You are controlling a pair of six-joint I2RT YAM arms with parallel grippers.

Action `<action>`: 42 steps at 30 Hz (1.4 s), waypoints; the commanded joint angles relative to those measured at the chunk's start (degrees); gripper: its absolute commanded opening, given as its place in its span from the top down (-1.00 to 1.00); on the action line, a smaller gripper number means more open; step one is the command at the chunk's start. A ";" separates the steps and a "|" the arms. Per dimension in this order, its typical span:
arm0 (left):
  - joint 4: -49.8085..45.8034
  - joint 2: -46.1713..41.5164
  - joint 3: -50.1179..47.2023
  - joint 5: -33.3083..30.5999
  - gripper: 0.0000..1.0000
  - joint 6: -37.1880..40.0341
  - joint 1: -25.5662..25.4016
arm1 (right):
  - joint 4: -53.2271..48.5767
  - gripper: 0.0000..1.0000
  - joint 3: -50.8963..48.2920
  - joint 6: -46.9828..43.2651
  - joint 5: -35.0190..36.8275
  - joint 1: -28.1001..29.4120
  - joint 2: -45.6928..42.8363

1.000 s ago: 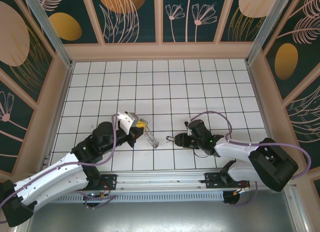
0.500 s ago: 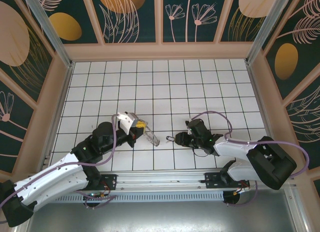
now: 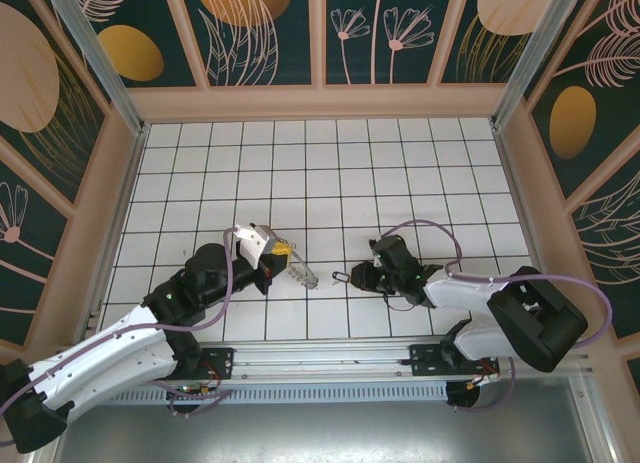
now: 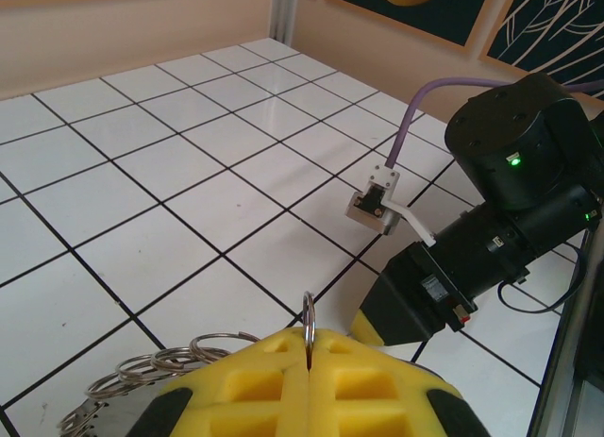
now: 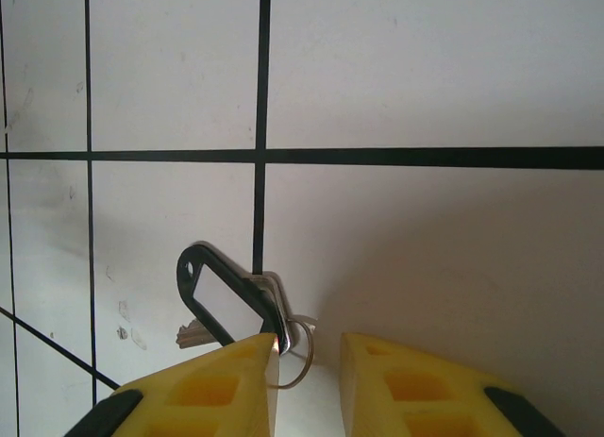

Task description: Put the keys on the keyring

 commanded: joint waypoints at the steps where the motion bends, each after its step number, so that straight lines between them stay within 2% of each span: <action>1: 4.19 -0.48 -0.54 -0.04 1.00 0.48 -0.16 | 4.03 0.53 1.52 0.54 -3.04 1.22 3.57; 11: 4.23 0.07 -0.39 0.09 1.00 0.48 -0.21 | 4.38 0.53 1.70 0.76 -3.50 1.49 3.66; 27: 4.06 0.00 -0.39 0.06 1.00 0.25 -0.17 | 3.53 0.78 2.32 0.76 -2.69 2.19 3.01; 38: 3.45 0.20 -0.17 -0.10 1.00 0.22 -0.19 | 0.45 1.00 2.49 -3.37 -0.92 2.28 -2.53; 42: 3.03 0.64 0.30 -0.18 1.00 0.41 -0.17 | -0.25 1.00 2.32 -6.95 0.27 3.04 -7.66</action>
